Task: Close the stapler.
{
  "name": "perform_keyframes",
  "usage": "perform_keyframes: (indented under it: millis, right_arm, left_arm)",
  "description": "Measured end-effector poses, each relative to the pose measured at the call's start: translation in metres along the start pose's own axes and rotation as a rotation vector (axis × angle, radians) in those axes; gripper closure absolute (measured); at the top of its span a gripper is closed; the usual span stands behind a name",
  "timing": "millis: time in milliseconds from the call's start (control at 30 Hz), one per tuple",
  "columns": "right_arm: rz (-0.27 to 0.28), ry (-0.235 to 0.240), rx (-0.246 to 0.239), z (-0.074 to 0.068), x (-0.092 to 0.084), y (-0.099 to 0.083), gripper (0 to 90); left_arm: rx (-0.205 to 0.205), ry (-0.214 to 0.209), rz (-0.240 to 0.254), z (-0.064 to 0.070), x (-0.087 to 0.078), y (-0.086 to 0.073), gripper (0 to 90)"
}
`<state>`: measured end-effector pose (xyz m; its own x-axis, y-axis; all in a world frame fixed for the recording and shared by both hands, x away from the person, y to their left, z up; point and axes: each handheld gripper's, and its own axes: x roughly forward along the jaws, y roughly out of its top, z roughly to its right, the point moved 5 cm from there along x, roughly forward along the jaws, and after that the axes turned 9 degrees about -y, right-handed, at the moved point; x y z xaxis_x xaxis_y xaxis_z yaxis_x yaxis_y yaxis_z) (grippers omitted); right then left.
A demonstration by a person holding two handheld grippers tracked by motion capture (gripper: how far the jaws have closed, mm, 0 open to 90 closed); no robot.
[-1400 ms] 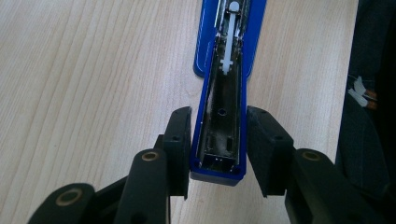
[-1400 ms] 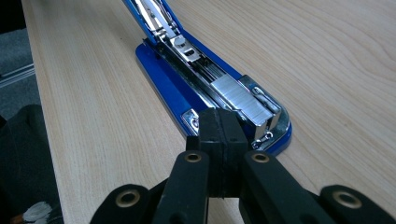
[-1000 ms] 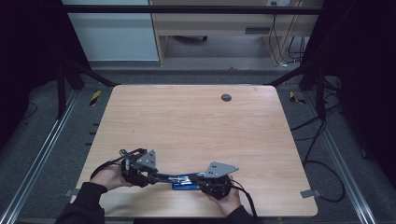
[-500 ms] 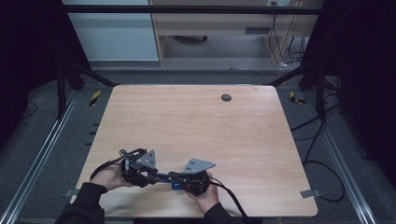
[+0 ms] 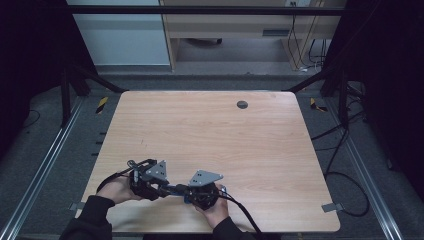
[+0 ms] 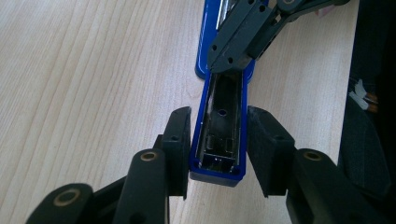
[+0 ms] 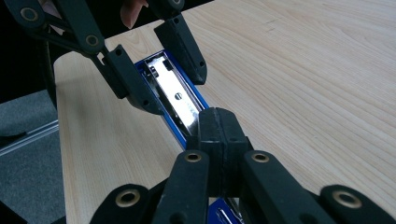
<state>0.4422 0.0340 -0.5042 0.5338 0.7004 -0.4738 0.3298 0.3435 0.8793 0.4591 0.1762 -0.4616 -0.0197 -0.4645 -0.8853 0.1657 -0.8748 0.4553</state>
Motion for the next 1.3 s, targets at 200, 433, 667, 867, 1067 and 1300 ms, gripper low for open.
perform_keyframes:
  millis: [200,433,667,867,1067,1300]
  right_arm:
    - [0.001,0.001,0.003,0.001,0.000,0.000,90.0]
    - [0.002,0.005,0.007,0.001,0.000,0.000,90.0]
    - [0.002,0.003,0.006,0.001,0.000,0.000,90.0]
    - [0.002,0.004,0.008,0.001,0.000,0.000,90.0]
    - [0.000,0.003,0.008,0.001,0.000,0.000,90.0]
    - [-0.008,0.001,0.002,0.002,-0.001,-0.001,90.0]
  left_arm:
    - [-0.006,-0.002,0.045,0.002,-0.001,0.004,51.2]
    - [-0.016,0.034,0.107,0.003,-0.012,0.011,44.6]
    - [-0.068,0.114,0.222,-0.004,-0.030,0.009,41.4]
    - [-0.142,0.218,0.341,-0.010,-0.038,0.005,41.7]
    - [-0.253,0.370,0.477,-0.016,-0.041,-0.004,41.6]
    - [-0.338,0.495,0.586,-0.013,-0.041,-0.017,42.1]
